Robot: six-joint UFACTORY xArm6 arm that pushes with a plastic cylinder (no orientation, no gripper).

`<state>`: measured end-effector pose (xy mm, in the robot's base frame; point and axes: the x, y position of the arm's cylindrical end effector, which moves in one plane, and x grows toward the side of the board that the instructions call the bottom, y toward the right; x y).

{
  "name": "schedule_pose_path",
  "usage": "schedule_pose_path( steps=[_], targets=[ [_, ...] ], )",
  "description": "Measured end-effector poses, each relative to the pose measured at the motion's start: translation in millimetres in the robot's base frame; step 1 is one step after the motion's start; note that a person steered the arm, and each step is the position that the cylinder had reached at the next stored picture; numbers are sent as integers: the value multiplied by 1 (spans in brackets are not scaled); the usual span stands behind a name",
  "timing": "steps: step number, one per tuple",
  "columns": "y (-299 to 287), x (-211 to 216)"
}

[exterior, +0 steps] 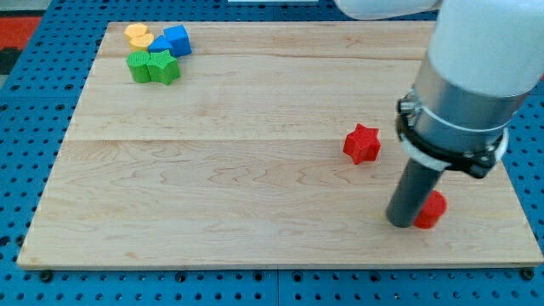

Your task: Push both the red blocks vertically to each other

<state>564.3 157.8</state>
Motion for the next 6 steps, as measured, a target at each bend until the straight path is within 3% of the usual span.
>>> schedule_pose_path(
  steps=[1,2,3,5,6],
  targets=[
    [4,22],
    [62,34],
    [91,15],
    [-9,-32],
    [3,1]
  ],
)
